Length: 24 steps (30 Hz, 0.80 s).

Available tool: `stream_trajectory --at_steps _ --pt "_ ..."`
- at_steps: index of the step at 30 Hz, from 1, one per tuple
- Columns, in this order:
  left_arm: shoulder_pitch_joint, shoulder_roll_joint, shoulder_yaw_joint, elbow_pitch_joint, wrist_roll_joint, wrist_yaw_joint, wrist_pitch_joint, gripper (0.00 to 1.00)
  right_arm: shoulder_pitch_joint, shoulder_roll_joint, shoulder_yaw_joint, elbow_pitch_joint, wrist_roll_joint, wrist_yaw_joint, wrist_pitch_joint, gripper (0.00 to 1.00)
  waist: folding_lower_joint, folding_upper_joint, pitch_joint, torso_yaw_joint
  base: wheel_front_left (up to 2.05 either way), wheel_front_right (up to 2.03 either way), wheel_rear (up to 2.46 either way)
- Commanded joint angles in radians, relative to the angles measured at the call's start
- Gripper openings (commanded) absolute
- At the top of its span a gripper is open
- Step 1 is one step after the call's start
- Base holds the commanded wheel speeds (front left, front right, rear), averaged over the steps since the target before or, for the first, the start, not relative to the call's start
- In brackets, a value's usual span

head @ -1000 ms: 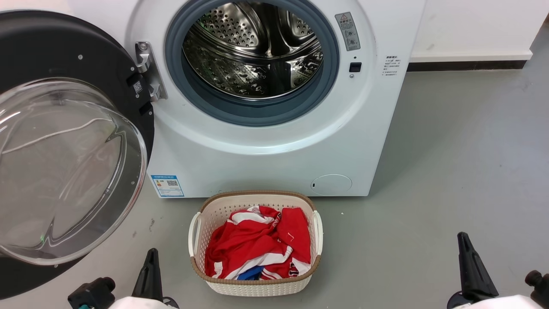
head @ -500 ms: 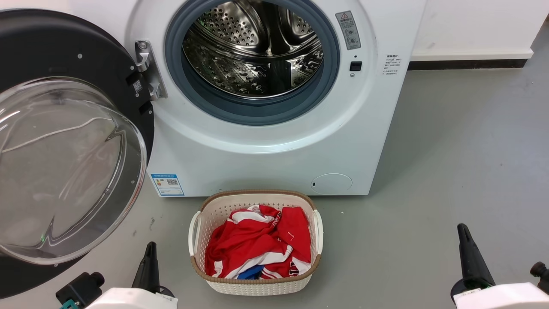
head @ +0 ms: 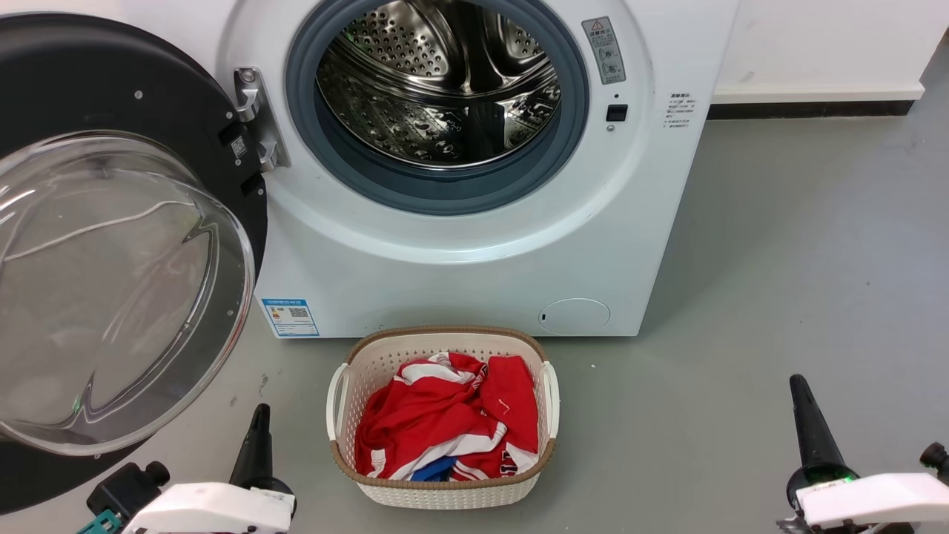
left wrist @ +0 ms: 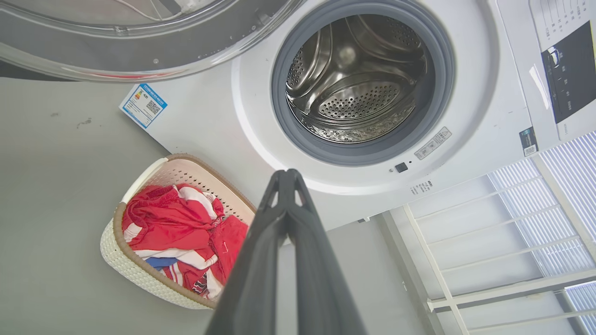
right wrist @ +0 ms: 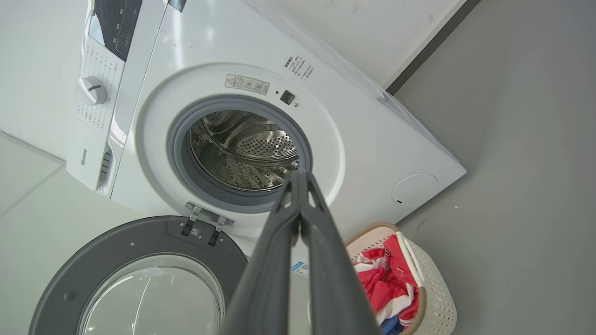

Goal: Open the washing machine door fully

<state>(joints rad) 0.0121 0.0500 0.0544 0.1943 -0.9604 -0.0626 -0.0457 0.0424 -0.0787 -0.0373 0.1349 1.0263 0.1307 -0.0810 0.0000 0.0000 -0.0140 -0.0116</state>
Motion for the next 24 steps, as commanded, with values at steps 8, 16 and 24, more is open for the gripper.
stream_trajectory --at_steps 8,16,24 --pt "-0.036 0.000 0.012 0.001 -0.100 -0.016 0.025 0.00 -0.041 -0.008 -0.005 0.010 0.098 0.000 0.024 0.00 0.0000 0.0000 0.002 0.001 0.00 0.00 0.00" --pt "-0.052 0.000 0.020 0.009 -0.188 -0.025 0.047 0.00 -0.058 -0.008 -0.009 0.026 0.181 0.000 0.046 0.00 0.0000 0.0000 0.004 0.003 0.00 0.00 0.00" --pt "-0.066 0.000 0.028 0.016 -0.269 -0.033 0.068 0.00 -0.077 -0.007 -0.014 0.041 0.259 0.000 0.066 0.00 0.0000 0.0000 0.006 0.004 0.00 0.00 0.00"
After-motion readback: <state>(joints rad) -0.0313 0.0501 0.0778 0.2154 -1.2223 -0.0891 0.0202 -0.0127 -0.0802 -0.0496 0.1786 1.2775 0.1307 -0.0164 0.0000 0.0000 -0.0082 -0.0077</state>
